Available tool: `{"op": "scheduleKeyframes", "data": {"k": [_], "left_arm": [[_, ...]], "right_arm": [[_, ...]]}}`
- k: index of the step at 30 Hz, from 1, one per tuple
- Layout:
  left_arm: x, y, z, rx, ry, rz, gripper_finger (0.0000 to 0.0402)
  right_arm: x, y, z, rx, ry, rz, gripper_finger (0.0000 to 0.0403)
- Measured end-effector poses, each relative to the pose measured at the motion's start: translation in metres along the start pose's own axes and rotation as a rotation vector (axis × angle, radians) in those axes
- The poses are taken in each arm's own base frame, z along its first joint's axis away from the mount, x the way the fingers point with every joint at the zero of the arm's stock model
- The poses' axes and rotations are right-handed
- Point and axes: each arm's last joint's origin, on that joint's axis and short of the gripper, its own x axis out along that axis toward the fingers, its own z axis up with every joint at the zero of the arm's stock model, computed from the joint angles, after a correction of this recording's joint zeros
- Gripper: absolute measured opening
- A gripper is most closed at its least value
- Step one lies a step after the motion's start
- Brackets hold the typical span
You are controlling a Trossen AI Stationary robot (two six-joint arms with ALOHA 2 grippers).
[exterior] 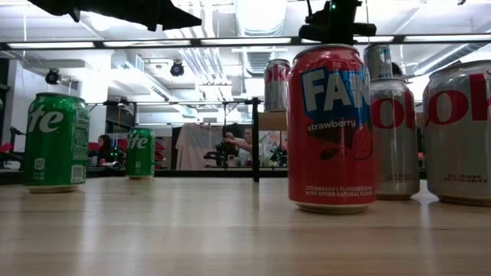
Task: Place canned beverage on shelf
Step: Put the top orange soda can on the shelf aligned in front of the other orange soda can
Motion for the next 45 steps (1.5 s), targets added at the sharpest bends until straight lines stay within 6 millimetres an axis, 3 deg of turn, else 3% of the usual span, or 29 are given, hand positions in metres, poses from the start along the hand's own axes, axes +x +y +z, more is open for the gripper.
{"op": "scheduleKeyframes", "data": {"k": [10, 20, 26, 33, 36, 39, 45], "left_arm": [[0.000, 0.000, 0.000, 0.000, 0.000, 0.000, 0.0001], [0.000, 0.000, 0.000, 0.002, 0.003, -0.002, 0.0001], [0.002, -0.002, -0.002, 0.003, 0.018, -0.010, 0.0001], [0.005, -0.005, -0.006, -0.005, 0.040, -0.022, 0.0001], [0.007, -0.005, -0.007, -0.006, 0.047, -0.025, 0.0001], [0.008, -0.007, -0.008, -0.005, 0.054, -0.029, 0.0001], [0.009, -0.007, -0.009, -0.005, 0.057, -0.030, 0.0001]], "right_arm": [[-0.029, -0.009, 0.012, 0.024, -0.079, 0.055, 0.0009], [-0.039, -0.013, 0.007, -0.039, -0.071, 0.055, 0.0009], [-0.056, -0.005, -0.004, -0.070, -0.097, 0.121, 0.0009], [-0.069, -0.001, -0.030, -0.021, 0.074, 0.260, 0.0009], [-0.070, 0.000, -0.034, -0.003, 0.070, 0.250, 0.0009], [-0.065, -0.004, -0.033, 0.010, -0.019, 0.121, 0.0009], [-0.051, -0.016, -0.020, 0.043, -0.051, 0.022, 0.0009]]}}
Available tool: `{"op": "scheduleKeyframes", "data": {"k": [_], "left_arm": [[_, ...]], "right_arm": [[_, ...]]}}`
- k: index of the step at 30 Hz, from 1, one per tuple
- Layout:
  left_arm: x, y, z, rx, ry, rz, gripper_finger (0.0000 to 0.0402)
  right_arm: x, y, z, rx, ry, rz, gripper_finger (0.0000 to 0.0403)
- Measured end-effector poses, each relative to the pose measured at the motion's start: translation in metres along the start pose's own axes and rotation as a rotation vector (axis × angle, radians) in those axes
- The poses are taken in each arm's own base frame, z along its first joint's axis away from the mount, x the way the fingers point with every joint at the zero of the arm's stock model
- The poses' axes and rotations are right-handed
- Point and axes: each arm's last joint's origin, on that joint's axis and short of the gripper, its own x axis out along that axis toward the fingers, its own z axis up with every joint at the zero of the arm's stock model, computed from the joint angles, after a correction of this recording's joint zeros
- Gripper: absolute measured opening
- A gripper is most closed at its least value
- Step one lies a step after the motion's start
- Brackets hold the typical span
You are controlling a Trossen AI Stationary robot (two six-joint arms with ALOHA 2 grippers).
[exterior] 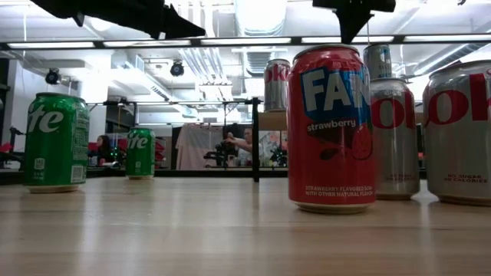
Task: Place canned beverage on shelf
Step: Put the top orange soda can on the shelf aligned in front of the other orange soda can
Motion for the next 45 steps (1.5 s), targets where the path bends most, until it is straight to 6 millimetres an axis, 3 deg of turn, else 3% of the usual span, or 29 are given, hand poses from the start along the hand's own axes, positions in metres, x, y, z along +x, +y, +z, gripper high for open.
{"op": "scheduleKeyframes", "data": {"k": [10, 21, 45], "left_arm": [[0.000, 0.001, 0.001, -0.003, -0.010, 0.005, 0.0001], [0.000, 0.000, 0.001, -0.002, -0.007, 0.004, 0.0001], [-0.001, 0.001, 0.001, 0.002, -0.008, 0.004, 0.0001]], "right_arm": [[0.024, -0.018, 0.034, 0.105, -0.083, 0.028, 0.0009], [0.047, -0.002, 0.036, 0.057, -0.011, -0.003, 0.0009], [0.062, 0.003, 0.028, 0.014, 0.038, -0.116, 0.0009]]}}
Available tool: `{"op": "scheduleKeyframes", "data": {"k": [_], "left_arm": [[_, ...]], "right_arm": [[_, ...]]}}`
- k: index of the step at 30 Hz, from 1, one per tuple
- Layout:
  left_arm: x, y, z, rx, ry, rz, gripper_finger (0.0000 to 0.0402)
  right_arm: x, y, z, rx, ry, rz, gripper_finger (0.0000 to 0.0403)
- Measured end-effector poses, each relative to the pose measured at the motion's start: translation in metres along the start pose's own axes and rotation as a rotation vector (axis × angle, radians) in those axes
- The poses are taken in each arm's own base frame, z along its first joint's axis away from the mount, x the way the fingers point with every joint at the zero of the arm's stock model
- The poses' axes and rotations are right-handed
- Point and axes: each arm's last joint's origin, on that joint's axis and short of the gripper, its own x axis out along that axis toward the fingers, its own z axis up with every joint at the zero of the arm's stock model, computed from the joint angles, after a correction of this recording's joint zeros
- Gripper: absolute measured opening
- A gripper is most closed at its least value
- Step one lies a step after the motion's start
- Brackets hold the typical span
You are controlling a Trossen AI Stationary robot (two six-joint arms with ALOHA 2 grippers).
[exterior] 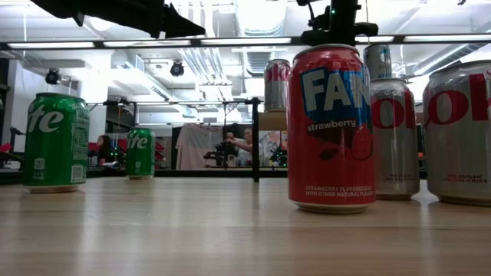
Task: Place canned beverage on shelf
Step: Put the top orange soda can on the shelf aligned in front of the other orange soda can
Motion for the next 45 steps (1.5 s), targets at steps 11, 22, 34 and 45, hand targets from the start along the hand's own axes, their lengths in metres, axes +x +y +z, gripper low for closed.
{"op": "scheduleKeyframes", "data": {"k": [11, 22, 34, 45], "left_arm": [[0.000, 0.000, 0.000, 0.000, 0.000, 0.001, 0.0001], [0.000, 0.002, -0.001, 0.000, 0.034, 0.067, 0.0001], [0.000, 0.002, -0.001, 0.001, 0.035, 0.067, 0.0001], [0.000, 0.002, -0.001, 0.001, 0.036, 0.067, 0.0001]], "right_arm": [[-0.005, 0.005, -0.006, -0.161, 0.010, 0.024, 0.0009], [-0.009, 0.003, -0.008, -0.194, -0.002, 0.035, 0.0009], [-0.026, 0.004, -0.010, -0.142, 0.068, 0.225, 0.0009], [-0.020, 0.002, -0.016, -0.137, 0.136, 0.105, 0.0009]]}}
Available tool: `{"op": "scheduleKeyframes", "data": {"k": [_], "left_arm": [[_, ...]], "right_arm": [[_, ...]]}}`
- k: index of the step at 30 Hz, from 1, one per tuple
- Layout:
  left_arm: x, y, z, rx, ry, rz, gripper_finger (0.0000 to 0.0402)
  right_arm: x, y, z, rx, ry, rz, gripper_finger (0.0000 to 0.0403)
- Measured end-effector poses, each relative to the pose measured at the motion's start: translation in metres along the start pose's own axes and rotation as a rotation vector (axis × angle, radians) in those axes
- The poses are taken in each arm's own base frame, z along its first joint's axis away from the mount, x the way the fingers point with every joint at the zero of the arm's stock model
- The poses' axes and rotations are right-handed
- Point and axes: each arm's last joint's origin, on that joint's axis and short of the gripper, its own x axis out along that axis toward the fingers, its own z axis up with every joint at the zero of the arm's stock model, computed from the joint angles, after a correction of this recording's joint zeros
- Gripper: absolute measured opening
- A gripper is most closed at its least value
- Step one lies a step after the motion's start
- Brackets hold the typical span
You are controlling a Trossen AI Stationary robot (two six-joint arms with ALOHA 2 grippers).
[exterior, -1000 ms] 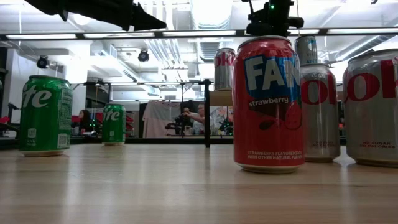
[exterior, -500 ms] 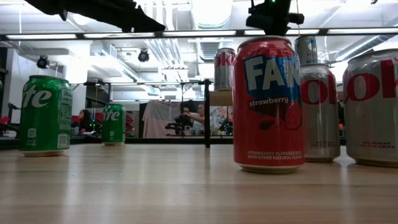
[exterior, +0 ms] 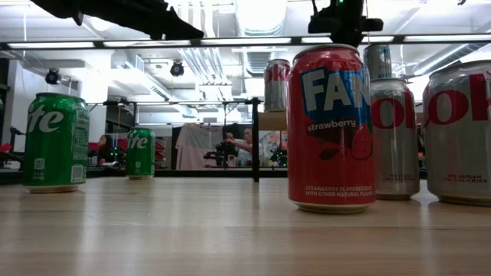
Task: Place canned beverage on shelf
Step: Put the top orange soda can on the shelf aligned in front of the other orange soda can, then put the left white soda can on the shelf aligned in front of the other white soda can
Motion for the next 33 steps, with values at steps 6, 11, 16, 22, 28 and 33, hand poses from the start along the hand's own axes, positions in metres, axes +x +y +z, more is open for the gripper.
{"op": "scheduleKeyframes", "data": {"k": [6, 11, 16, 22, 28, 33], "left_arm": [[0.000, 0.000, 0.000, 0.000, 0.000, 0.000, 0.0001], [0.000, 0.000, 0.000, 0.000, -0.001, 0.000, 0.0001], [0.000, 0.000, 0.000, 0.000, -0.001, 0.000, 0.0001], [0.000, 0.000, 0.001, -0.002, -0.005, 0.002, 0.0001], [-0.001, -0.002, 0.002, -0.033, -0.011, -0.008, 0.0001], [-0.001, -0.001, 0.003, -0.170, -0.016, -0.007, 0.0001]], "right_arm": [[0.000, -0.001, 0.001, 0.000, -0.024, -0.041, 0.0009], [0.000, -0.002, 0.001, -0.001, -0.031, -0.051, 0.0009], [-0.002, 0.002, -0.001, -0.027, -0.036, -0.043, 0.0009], [-0.010, 0.014, -0.007, -0.031, -0.067, 0.002, 0.0009], [-0.040, 0.053, -0.022, -0.158, -0.295, 0.121, 0.0009], [-0.075, 0.079, -0.056, -0.317, -0.453, 0.256, 0.0009]]}}
